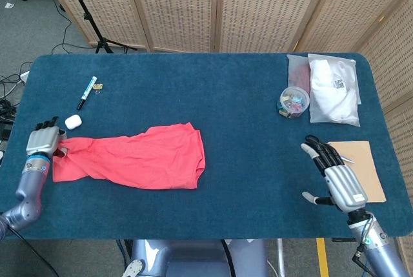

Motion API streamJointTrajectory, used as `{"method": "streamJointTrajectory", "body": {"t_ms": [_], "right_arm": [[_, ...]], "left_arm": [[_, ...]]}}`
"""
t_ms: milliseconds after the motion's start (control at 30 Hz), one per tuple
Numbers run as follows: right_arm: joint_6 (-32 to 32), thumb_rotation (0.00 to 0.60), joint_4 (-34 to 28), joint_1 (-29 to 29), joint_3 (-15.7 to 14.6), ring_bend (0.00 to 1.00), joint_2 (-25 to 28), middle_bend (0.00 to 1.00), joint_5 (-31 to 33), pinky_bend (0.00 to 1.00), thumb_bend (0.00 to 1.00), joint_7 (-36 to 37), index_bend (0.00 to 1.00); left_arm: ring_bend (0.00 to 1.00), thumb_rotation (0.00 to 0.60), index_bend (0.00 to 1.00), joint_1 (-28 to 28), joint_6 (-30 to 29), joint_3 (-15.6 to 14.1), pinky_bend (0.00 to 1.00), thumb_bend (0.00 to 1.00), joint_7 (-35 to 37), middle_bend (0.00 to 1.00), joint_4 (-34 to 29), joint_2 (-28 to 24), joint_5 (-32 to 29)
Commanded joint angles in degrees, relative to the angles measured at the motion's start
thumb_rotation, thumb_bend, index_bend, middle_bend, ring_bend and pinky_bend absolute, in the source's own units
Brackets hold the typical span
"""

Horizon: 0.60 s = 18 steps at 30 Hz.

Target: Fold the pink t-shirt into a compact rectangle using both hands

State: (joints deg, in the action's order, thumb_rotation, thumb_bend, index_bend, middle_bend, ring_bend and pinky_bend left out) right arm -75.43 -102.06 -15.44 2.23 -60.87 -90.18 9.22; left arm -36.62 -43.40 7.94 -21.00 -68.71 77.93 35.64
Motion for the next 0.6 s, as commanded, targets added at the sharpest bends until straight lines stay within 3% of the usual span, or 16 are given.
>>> {"method": "streamJointTrajectory", "body": {"t_ms": [33,300,600], "right_arm": [[-0.19,0.600,-0.06,0.07,0.03,0.00,0.15,0.00,-0.11,0.00,0.00,0.24,0.00],[-0.44,0.600,-0.20,0.13,0.04,0.00,0.56,0.00,-0.44,0.00,0.00,1.07,0.00],[-0.78,0.600,-0.34,0.21,0.18,0.00,1.22,0.00,-0.58,0.00,0.00,2.51,0.00]], "left_arm": [[0.00,0.600,0.82,1.75,-3.51,2.42,0.00,0.44,6.18,0.00,-6.80,-2.84,7.91],[0.00,0.600,0.82,0.73,-7.71,4.72,0.00,0.43,7.18,0.00,-15.80,-4.75,12.40],[0.00,0.600,0.82,-4.84,-9.34,6.16,0.00,0.43,-0.52,0.00,-19.95,-1.93,7.93]]}}
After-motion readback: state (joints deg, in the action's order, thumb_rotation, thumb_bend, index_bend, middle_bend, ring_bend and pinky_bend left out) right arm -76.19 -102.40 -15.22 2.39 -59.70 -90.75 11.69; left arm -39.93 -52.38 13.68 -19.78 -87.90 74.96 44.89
